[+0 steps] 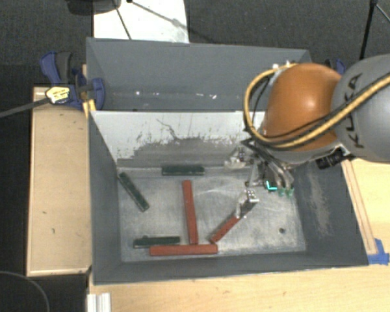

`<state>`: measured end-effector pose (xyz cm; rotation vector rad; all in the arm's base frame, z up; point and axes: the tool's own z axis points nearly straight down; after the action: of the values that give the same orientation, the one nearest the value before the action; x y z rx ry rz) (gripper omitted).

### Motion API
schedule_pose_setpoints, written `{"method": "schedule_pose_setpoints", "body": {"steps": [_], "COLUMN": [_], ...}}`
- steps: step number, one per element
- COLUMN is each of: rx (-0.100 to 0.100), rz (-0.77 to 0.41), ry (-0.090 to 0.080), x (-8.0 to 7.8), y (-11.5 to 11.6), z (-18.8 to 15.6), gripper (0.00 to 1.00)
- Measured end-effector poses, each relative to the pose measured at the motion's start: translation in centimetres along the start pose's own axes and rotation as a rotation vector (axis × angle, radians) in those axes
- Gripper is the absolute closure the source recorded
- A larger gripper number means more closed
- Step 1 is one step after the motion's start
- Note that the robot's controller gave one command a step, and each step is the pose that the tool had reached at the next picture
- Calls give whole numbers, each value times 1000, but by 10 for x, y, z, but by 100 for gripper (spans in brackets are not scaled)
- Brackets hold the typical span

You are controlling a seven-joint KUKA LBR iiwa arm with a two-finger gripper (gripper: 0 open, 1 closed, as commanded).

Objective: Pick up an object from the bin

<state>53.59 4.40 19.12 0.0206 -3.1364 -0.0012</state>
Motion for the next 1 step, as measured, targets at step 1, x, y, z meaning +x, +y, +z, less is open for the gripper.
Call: {"method": "schedule_pose_setpoints", "body": {"steps": [1], "rx": [0], "rz": [1], "ry": [-8], "x": [-2], "y": [0], "z": [-4], "gripper": [0]}}
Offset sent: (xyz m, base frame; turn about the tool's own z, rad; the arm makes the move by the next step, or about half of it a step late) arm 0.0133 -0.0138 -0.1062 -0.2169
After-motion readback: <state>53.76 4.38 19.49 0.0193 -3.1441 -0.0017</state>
